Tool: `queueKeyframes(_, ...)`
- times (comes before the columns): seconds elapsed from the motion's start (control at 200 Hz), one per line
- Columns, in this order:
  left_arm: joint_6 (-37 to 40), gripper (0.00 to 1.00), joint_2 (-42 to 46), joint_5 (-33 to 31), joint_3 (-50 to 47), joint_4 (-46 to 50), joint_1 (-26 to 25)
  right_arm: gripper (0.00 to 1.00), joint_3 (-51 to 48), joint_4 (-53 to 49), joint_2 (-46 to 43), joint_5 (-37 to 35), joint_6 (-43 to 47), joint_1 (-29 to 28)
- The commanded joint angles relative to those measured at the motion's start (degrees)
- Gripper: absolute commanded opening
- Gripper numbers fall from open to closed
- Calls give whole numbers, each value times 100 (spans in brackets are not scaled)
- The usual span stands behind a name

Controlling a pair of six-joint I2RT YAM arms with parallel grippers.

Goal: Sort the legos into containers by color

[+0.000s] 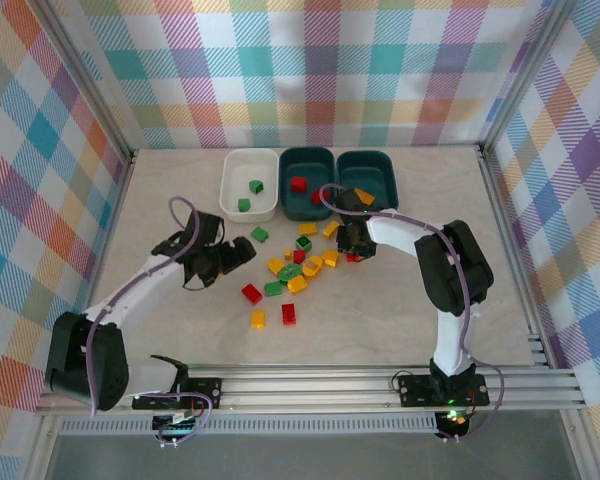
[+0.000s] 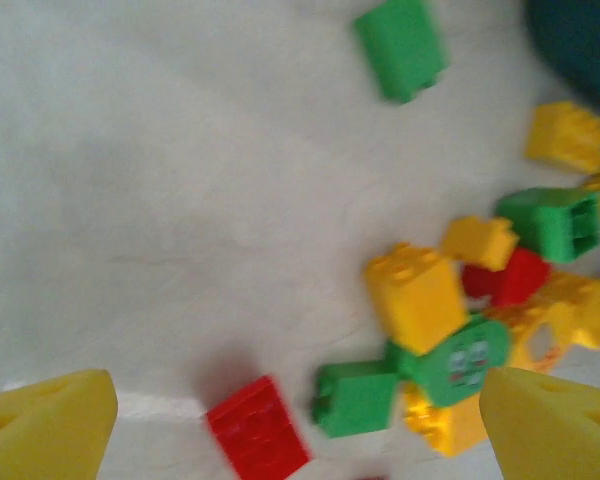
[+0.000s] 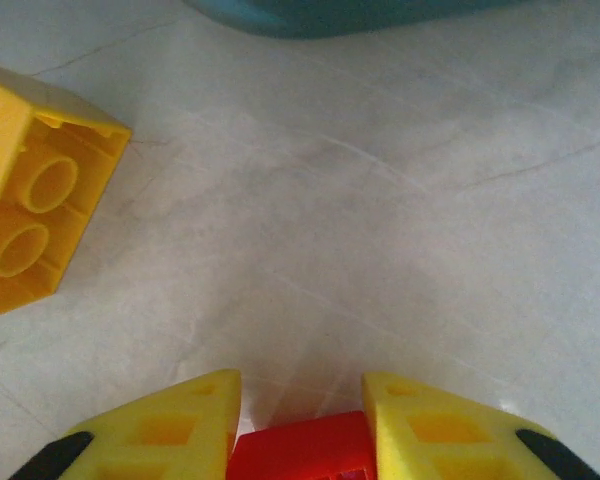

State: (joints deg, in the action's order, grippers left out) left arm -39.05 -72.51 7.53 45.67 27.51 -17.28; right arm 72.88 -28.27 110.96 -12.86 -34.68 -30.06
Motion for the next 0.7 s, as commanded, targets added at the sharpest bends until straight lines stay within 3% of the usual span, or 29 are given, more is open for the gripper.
queueKeyframes(0.0,-182,94,494,-189,-196,-142,-12,28,2,-34,-235,-122,57,16)
queueKeyframes(0.375,-154,96,231,-102,-65,-279,-12,27,830,-13,-743,124,536,-43)
queueKeyframes(0.515,-225,96,-228,256,-235,-496,39,27,1895,194,83,297,1038,-27)
queueKeyframes(0.695,-112,97,-67,383,-455,-288,71,29,4078,-545,1591,520,1346,-1)
